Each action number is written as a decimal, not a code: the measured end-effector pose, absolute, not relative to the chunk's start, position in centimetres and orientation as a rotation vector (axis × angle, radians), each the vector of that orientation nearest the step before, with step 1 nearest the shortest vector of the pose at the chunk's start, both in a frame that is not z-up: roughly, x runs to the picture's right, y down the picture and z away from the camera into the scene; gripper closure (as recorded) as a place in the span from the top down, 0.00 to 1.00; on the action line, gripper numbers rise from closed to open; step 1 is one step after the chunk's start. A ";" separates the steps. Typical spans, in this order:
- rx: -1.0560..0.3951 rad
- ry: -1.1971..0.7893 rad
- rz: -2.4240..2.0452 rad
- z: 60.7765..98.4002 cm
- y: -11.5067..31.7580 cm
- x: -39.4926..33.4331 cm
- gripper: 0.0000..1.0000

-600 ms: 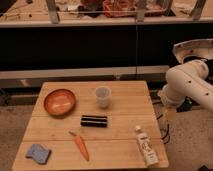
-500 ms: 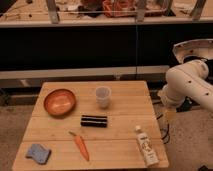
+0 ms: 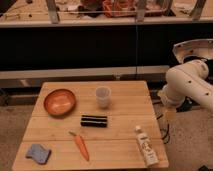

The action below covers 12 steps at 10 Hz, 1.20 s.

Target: Push the eraser across the table

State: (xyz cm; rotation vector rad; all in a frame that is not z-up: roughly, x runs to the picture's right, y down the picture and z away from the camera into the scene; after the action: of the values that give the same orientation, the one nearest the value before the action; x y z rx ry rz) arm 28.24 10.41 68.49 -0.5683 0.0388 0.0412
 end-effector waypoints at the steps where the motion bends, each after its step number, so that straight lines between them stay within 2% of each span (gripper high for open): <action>1: -0.568 0.039 0.041 68.5 10.4 28.2 0.80; 9: -0.559 0.037 0.028 68.5 10.2 27.8 0.80; 12: -0.532 0.012 -0.039 69.1 9.3 23.2 0.80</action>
State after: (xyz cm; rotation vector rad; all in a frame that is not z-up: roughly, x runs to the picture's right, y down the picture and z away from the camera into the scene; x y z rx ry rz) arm 23.20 9.26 69.11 -0.5321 0.0123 -0.0385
